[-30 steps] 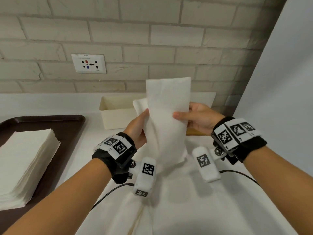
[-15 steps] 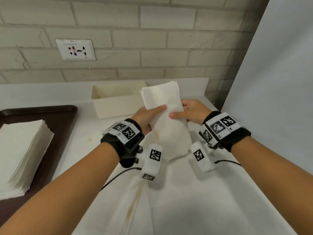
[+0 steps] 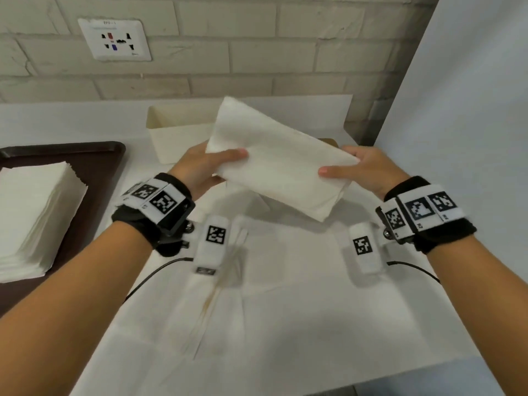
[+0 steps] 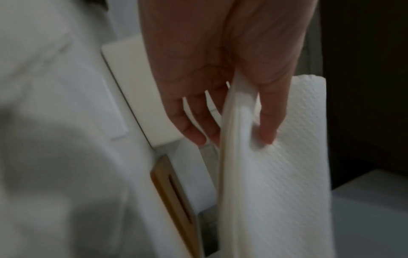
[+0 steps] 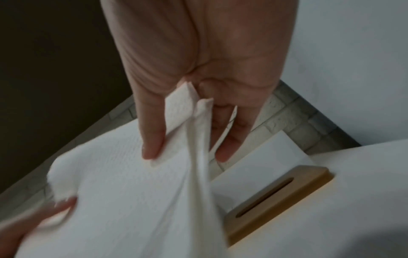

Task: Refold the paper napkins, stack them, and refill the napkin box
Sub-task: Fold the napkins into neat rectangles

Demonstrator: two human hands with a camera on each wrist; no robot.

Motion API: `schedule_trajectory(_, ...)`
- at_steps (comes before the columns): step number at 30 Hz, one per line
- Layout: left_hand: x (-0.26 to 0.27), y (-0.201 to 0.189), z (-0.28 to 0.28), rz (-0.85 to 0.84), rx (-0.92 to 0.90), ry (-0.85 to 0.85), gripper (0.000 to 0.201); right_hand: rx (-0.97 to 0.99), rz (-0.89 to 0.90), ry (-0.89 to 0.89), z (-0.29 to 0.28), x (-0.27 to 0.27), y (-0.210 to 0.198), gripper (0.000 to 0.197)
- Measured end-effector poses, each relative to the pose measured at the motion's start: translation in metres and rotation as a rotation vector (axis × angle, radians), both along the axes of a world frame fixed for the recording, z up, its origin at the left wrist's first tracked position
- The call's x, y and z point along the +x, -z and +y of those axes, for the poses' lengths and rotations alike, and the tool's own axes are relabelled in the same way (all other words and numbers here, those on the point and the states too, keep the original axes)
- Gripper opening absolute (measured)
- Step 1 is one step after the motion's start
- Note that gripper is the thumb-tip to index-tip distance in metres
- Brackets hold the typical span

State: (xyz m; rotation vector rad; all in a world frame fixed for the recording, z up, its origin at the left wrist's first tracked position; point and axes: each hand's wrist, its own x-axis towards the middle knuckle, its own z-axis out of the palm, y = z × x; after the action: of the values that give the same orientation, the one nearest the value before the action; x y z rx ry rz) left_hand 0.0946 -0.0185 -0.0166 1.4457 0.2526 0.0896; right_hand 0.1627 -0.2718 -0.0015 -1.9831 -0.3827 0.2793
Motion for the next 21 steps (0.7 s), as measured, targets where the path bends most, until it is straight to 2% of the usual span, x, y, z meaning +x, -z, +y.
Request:
schedule_trajectory(3, -0.016, 0.016, -0.006, 0.048, 0.122, 0.101, 0.027, 0.132, 0.038, 0.067, -0.012, -0.007, 0.008, 0.017)
schedule_trajectory(7, -0.024, 0.033, -0.021, 0.117, 0.308, 0.149, 0.036, 0.237, 0.244, 0.086, -0.017, -0.006, 0.034, 0.019)
schedule_trajectory(10, -0.03, 0.039, -0.029, 0.175, 0.347, 0.212, 0.048, 0.147, 0.364, -0.005, -0.025, -0.001, 0.051, 0.034)
schedule_trajectory(13, -0.033, 0.045, -0.03, 0.182, 0.322, 0.207, 0.049, 0.085, 0.414, -0.024, -0.035, 0.0, 0.058, 0.054)
schedule_trajectory(15, -0.033, 0.048, -0.029, 0.201, 0.286, 0.201, 0.053, -0.01, 0.433, -0.074, -0.039, -0.001, 0.06, 0.055)
schedule_trajectory(18, -0.033, 0.054, -0.028, 0.236, 0.278, 0.177, 0.068, -0.25, 0.346, -0.106, -0.037, -0.001, 0.062, 0.055)
schedule_trajectory(20, -0.03, 0.057, -0.027, 0.225, 0.263, 0.145, 0.079, -0.248, 0.305, -0.063, -0.033, -0.001, 0.06, 0.05)
schedule_trajectory(21, -0.029, 0.055, -0.028, 0.213, 0.243, 0.119, 0.076, -0.204, 0.287, -0.044, -0.031, 0.0, 0.058, 0.047)
